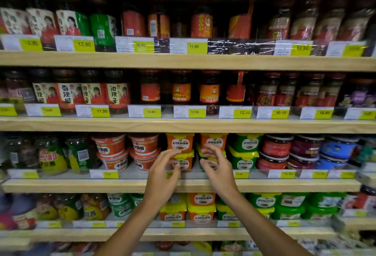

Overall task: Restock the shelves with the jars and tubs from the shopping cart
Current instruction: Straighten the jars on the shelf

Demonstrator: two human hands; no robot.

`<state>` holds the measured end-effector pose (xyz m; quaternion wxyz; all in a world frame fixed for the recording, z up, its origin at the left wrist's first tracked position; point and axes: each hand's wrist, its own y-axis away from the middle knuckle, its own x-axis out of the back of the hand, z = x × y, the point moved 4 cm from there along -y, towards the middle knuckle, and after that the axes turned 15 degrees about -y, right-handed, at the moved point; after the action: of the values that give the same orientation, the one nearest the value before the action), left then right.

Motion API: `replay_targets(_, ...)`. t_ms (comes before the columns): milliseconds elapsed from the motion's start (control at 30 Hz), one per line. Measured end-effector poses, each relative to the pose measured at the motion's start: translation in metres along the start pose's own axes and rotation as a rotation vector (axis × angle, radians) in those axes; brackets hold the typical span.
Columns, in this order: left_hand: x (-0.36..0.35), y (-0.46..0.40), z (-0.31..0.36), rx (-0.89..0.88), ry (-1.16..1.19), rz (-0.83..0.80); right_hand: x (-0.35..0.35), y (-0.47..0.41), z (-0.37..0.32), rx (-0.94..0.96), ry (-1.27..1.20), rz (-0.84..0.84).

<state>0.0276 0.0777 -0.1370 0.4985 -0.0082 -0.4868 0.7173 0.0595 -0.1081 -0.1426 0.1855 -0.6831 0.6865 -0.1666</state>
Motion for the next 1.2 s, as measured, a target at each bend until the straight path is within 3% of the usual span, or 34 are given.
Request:
replay_targets(233, 0.048, -0.021, 0.034, -0.111, -0.041, -0.040, 0.008, 0.008, -0.069, 0.160, 0.095, -0.050)
replay_targets(400, 0.070, -0.053, 0.063, -0.175, -0.133, -0.036, 0.025, -0.015, -0.127, 0.285, 0.162, 0.021)
replay_targets(600, 0.075, -0.094, 0.088, -0.224, -0.236, -0.056, 0.055, -0.053, -0.163, 0.271, 0.383, 0.101)
replay_targets(767, 0.064, -0.118, 0.104, -0.185, -0.305, -0.082, 0.077, -0.076, -0.170, 0.280, 0.691, 0.099)
replay_targets(900, 0.038, -0.131, 0.118, -0.253, -0.382, -0.114, 0.088, -0.086, -0.166, 0.285, 0.839, 0.046)
replay_targets(1200, -0.009, -0.147, 0.128, -0.287, -0.590, -0.178, 0.101, -0.108, -0.155, 0.252, 0.924, -0.047)
